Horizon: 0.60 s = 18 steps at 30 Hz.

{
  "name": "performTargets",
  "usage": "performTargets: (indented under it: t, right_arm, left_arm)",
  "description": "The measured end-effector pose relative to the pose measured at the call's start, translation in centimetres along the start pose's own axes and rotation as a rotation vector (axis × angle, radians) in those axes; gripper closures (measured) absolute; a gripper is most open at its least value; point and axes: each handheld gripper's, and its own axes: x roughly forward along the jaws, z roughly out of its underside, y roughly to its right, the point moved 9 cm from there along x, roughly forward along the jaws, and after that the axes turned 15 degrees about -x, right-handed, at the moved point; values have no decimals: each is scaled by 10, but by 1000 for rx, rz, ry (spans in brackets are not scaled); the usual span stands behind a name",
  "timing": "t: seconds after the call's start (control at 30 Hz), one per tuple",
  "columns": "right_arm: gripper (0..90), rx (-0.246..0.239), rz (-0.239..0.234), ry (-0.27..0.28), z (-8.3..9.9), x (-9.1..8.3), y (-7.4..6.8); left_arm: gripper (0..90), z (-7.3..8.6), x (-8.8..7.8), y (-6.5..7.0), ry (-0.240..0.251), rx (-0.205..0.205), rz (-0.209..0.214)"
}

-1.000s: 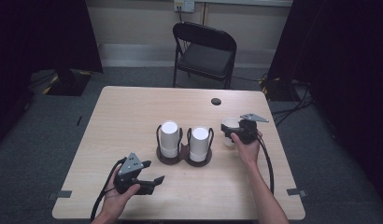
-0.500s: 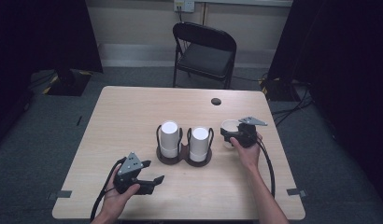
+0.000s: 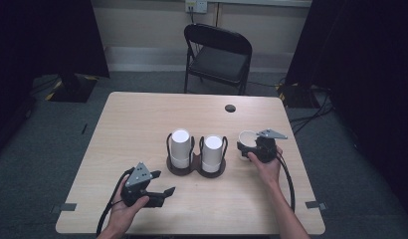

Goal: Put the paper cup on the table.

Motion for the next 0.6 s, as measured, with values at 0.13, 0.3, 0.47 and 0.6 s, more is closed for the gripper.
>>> performTargets:
  t: [0.13,0.3,0.47,0.6]
  right_arm:
    - [215,-4,-9,-11,1,-1,-3]
    - [207,-8,-14,-36,6,0,-4]
    - [155,1,-19,-51,9,4,-5]
    - [149,11,-27,-60,10,4,-6]
  left_arm:
    - [248,0,0,-2,1,-4,-2]
    - [248,0,-2,-3,-1,11,-11]
    - [248,0,-1,-2,-1,6,-5]
    - [248,-1,-1,-3,2,8,-2]
